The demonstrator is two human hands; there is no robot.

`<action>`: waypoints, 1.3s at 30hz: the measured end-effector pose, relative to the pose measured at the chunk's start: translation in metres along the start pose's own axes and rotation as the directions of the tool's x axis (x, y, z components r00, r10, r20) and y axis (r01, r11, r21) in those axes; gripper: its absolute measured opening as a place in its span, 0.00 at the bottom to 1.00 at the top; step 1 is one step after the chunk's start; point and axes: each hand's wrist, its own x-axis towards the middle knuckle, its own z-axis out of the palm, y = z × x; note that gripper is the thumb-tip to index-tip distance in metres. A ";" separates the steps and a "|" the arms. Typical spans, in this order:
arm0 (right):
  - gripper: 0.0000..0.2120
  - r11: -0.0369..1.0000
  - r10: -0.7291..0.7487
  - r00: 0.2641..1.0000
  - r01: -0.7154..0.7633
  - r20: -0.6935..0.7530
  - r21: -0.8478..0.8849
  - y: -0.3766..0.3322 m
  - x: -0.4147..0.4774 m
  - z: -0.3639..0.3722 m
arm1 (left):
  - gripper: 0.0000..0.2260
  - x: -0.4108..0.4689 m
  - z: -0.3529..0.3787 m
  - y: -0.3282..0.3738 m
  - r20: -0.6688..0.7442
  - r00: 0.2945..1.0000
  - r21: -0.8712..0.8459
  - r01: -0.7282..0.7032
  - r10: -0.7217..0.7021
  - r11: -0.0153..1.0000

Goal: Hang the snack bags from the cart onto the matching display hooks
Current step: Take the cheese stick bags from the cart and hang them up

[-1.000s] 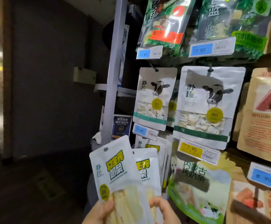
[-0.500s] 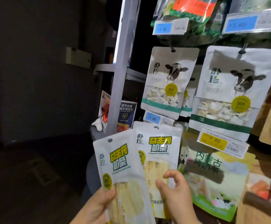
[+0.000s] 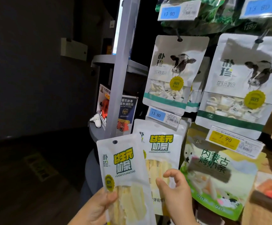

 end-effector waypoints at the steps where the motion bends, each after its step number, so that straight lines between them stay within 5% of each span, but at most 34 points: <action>1: 0.10 1.000 -0.011 1.000 0.011 -0.009 -0.005 0.000 0.002 0.000 | 0.20 0.000 -0.006 -0.003 -0.059 0.998 0.057 0.021 -0.018 0.998; 12: 0.09 0.997 0.011 0.999 -0.014 -0.037 -0.074 0.000 0.025 0.006 | 0.33 0.002 -0.003 -0.002 -0.027 0.996 0.174 0.092 -0.089 0.980; 18: 0.08 0.991 0.061 0.994 -0.072 -0.091 -0.116 0.003 0.046 0.011 | 0.38 0.003 0.005 -0.002 -0.152 0.982 0.238 0.148 -0.113 0.960; 25: 0.10 0.957 0.141 0.987 -0.116 0.075 -0.266 0.012 0.059 0.009 | 0.34 0.010 0.015 -0.003 -0.272 0.951 0.337 0.237 -0.146 0.911; 28: 0.03 0.948 0.055 0.998 -0.060 -0.025 -0.312 0.013 0.052 0.006 | 0.30 0.014 0.019 -0.006 -0.309 0.938 0.323 0.258 -0.156 0.910; 30: 0.10 0.975 -0.008 0.997 -0.010 -0.081 -0.222 0.006 0.037 0.002 | 0.30 0.017 0.022 -0.007 -0.325 0.933 0.331 0.263 -0.152 0.906; 33: 0.20 0.980 0.093 0.971 -0.128 0.220 0.154 -0.003 0.017 -0.004 | 0.33 0.023 0.026 -0.008 -0.312 0.941 0.344 0.243 -0.134 0.907; 35: 0.27 0.970 0.113 0.892 -0.195 0.439 0.146 -0.004 0.007 -0.008 | 0.31 0.027 0.025 -0.009 -0.301 0.944 0.322 0.234 -0.135 0.917; 37: 0.34 0.986 0.110 0.890 -0.156 0.443 0.067 0.002 0.002 -0.009 | 0.29 0.030 0.026 -0.010 -0.274 0.952 0.310 0.224 -0.139 0.924; 39: 0.29 0.993 0.118 0.943 -0.109 0.311 -0.047 0.006 0.003 -0.010 | 0.28 0.033 0.027 -0.012 -0.263 0.956 0.322 0.213 -0.129 0.923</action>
